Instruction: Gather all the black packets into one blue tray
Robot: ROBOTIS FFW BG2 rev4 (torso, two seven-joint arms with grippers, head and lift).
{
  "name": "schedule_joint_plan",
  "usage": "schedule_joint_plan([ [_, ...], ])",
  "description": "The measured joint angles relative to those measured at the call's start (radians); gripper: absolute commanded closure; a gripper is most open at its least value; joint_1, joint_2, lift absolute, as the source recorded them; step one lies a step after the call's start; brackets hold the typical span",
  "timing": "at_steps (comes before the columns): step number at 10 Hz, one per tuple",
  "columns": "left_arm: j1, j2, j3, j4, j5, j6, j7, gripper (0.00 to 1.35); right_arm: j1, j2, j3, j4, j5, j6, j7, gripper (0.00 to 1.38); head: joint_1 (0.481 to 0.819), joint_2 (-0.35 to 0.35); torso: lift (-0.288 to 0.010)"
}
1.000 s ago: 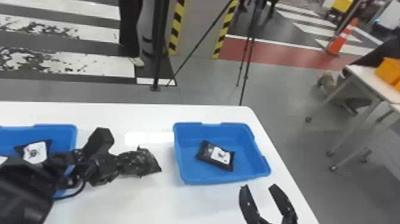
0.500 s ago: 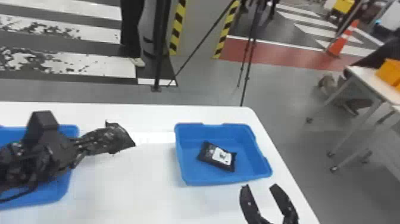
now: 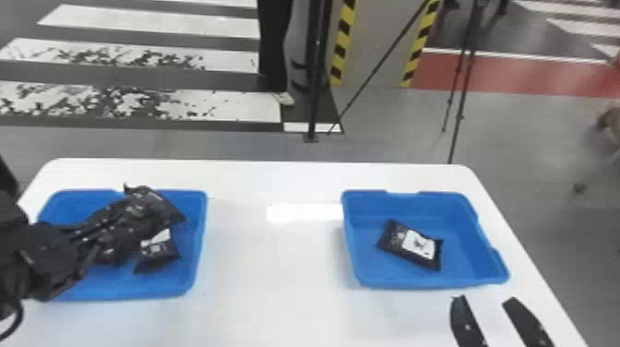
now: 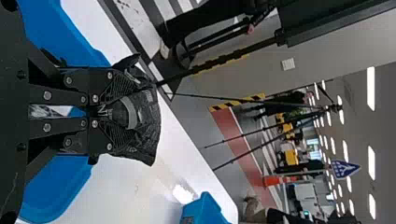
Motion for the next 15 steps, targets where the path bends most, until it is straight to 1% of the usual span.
schedule_joint_plan([
  [1, 0.026, -0.003, 0.040, -0.011, -0.011, -0.001, -0.001, 1.15, -0.001, 0.000, 0.000, 0.000, 0.001, 0.004, 0.003, 0.19, 0.695, -0.071, -0.110],
  [2, 0.044, -0.010, 0.079, -0.013, -0.027, -0.007, -0.001, 0.72, -0.002, 0.000, 0.000, 0.000, 0.002, 0.006, 0.003, 0.19, 0.695, -0.038, -0.110],
  [3, 0.052, -0.017, 0.121, -0.013, -0.052, -0.003, 0.002, 0.19, -0.003, 0.000, 0.000, 0.000, 0.002, 0.008, 0.003, 0.19, 0.695, -0.001, -0.110],
  [4, 0.056, -0.022, 0.158, -0.012, -0.083, 0.005, 0.015, 0.05, -0.004, 0.000, 0.001, 0.000, 0.003, 0.009, 0.003, 0.19, 0.695, 0.040, -0.110],
  [5, 0.060, -0.024, 0.190, -0.012, -0.112, 0.005, 0.029, 0.14, -0.005, 0.000, 0.002, 0.000, 0.004, 0.010, 0.004, 0.19, 0.695, 0.082, -0.110],
  [6, 0.069, -0.028, 0.220, -0.011, -0.120, -0.010, 0.037, 0.19, -0.006, 0.000, 0.002, 0.000, 0.004, 0.010, 0.005, 0.19, 0.695, 0.113, -0.110],
  [7, 0.080, -0.032, 0.239, -0.011, -0.108, -0.031, 0.042, 0.19, -0.006, 0.000, 0.002, -0.001, 0.006, 0.011, 0.005, 0.18, 0.695, 0.127, -0.110],
  [8, 0.101, -0.035, 0.244, -0.011, -0.071, -0.057, 0.047, 0.19, -0.007, 0.000, 0.002, -0.014, 0.019, 0.023, 0.007, 0.18, 0.695, 0.128, -0.110],
  [9, 0.135, -0.042, 0.240, -0.011, -0.009, -0.108, 0.054, 0.19, -0.010, 0.000, 0.001, -0.040, 0.046, 0.049, 0.012, 0.18, 0.695, 0.121, -0.110],
  [10, 0.185, -0.051, 0.227, -0.011, 0.078, -0.187, 0.070, 0.20, -0.018, 0.000, 0.000, -0.069, 0.075, 0.077, 0.016, 0.18, 0.695, 0.104, -0.110],
  [11, 0.246, -0.062, 0.204, -0.017, 0.174, -0.279, 0.101, 0.20, -0.028, 0.000, 0.000, -0.089, 0.086, 0.104, 0.017, 0.18, 0.695, 0.076, -0.110],
  [12, 0.314, -0.078, 0.187, -0.047, 0.237, -0.347, 0.129, 0.20, -0.033, 0.000, -0.001, -0.111, 0.091, 0.137, 0.017, 0.18, 0.695, 0.052, -0.110],
  [14, 0.465, -0.114, 0.183, -0.138, 0.324, -0.391, 0.167, 0.20, -0.054, 0.000, -0.009, -0.160, 0.133, 0.243, 0.027, 0.18, 0.695, 0.045, -0.110],
  [15, 0.530, -0.128, 0.186, -0.162, 0.370, -0.409, 0.181, 0.20, -0.079, 0.000, -0.026, -0.182, 0.177, 0.308, 0.043, 0.18, 0.695, 0.046, -0.110],
])
